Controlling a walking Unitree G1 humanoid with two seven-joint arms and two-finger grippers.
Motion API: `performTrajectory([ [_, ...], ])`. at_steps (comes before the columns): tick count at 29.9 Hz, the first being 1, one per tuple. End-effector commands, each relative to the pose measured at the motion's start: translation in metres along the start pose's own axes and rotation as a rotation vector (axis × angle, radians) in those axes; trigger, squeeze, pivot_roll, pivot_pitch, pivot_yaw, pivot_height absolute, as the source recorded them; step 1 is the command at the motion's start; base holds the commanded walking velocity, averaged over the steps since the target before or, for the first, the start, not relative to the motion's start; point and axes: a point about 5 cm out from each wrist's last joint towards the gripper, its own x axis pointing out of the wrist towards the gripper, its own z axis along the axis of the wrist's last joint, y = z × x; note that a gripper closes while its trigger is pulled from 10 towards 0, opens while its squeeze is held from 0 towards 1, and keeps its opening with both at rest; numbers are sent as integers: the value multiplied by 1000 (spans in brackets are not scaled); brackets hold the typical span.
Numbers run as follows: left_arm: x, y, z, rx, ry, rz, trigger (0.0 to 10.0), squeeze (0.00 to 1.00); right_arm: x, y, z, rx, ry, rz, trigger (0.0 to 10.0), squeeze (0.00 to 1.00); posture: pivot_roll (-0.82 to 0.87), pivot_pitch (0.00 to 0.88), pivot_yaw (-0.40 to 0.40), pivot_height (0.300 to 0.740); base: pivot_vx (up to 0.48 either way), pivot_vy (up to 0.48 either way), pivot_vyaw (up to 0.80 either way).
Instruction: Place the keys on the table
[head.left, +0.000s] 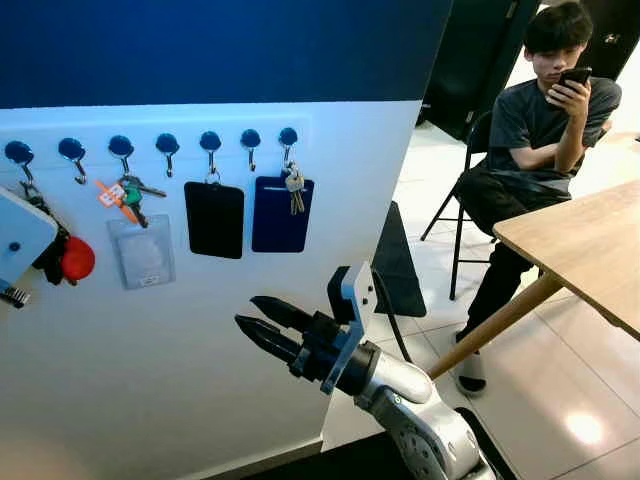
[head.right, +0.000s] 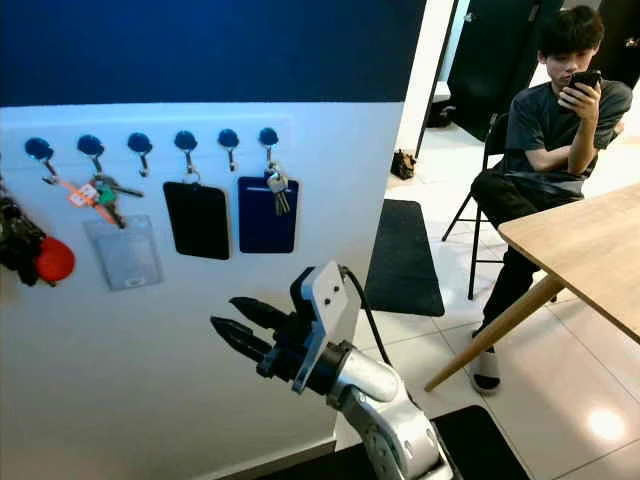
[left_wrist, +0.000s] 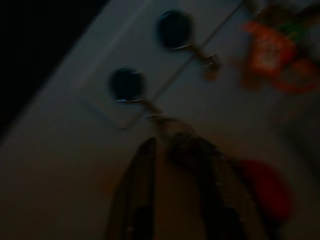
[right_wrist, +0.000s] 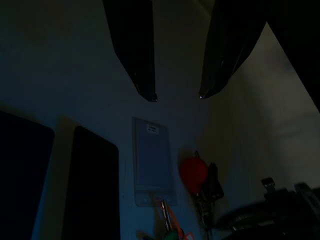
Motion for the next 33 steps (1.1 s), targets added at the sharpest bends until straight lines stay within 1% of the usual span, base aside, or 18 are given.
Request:
performTrajectory([
  [1,-1,-5,1,-34,-1,-11,10000,1000,-2,2,1,9,-2,3,10000,0,279,140,-68,740,0,0,0],
  [2,-1,-7,2,-50,-1,-10,10000,1000,-2,2,1,10,-3,2,10000,0,279,140,-68,740,0,0,0],
  [3,-1,-9,2,-77,-1,-15,10000,204,-2,2,1,11,-3,2,10000,0,279,141,-68,740,0,0,0],
  [4,-1,-11,2,-95,1,-22,10000,0,-2,2,1,12,-3,2,10000,0,280,142,-68,740,0,0,0],
  [7,-1,-12,2,-104,3,-27,10000,0,-2,2,1,13,-4,2,10000,0,280,142,-68,740,0,0,0],
  [11,4,-15,-2,-124,43,40,10000,0,-1,3,1,17,-6,3,10000,0,284,144,-67,740,0,0,0],
  [16,4,-17,-6,-148,76,48,9804,0,0,3,1,19,-8,2,10000,0,282,145,-66,740,0,0,0],
  [17,3,-18,-9,-151,94,55,9137,0,-1,3,1,19,-8,0,10000,0,280,145,-64,740,0,0,0],
  [21,3,-18,-11,-157,110,60,8902,0,-1,3,1,19,-7,-2,10000,0,279,145,-64,740,0,0,0],
  [22,2,-19,-13,-164,121,61,8431,0,-1,3,1,20,-7,-3,10000,0,278,146,-64,740,0,0,0],
  [26,2,-20,-17,-173,142,72,8118,0,-2,2,1,23,-7,-5,10000,0,279,145,-65,740,0,0,0],
  [27,3,-20,-17,-175,144,78,7490,0,-2,2,1,24,-7,-5,10000,0,279,145,-65,740,0,0,0],
  [28,3,-20,-17,-175,144,78,7490,0,-2,2,1,24,-7,-5,10000,0,279,145,-65,740,0,0,0],
  [29,3,-21,-17,-175,147,81,6392,0,-2,2,1,24,-8,-4,10000,0,279,144,-66,740,0,0,0],
  [30,4,-21,-17,-177,149,85,5765,0,-1,2,1,25,-8,-4,10000,0,279,144,-66,740,0,0,0],
  [31,4,-21,-17,-178,150,88,4824,0,-1,2,1,25,-9,-4,10000,0,279,144,-66,740,0,0,0],
  [32,4,-21,-17,-179,152,89,4824,0,-1,2,1,25,-9,-4,10000,0,279,143,-67,740,0,0,0],
  [33,4,-22,-17,-179,154,92,4196,0,-1,2,1,25,-9,-3,10000,0,278,143,-65,740,0,0,0],
])
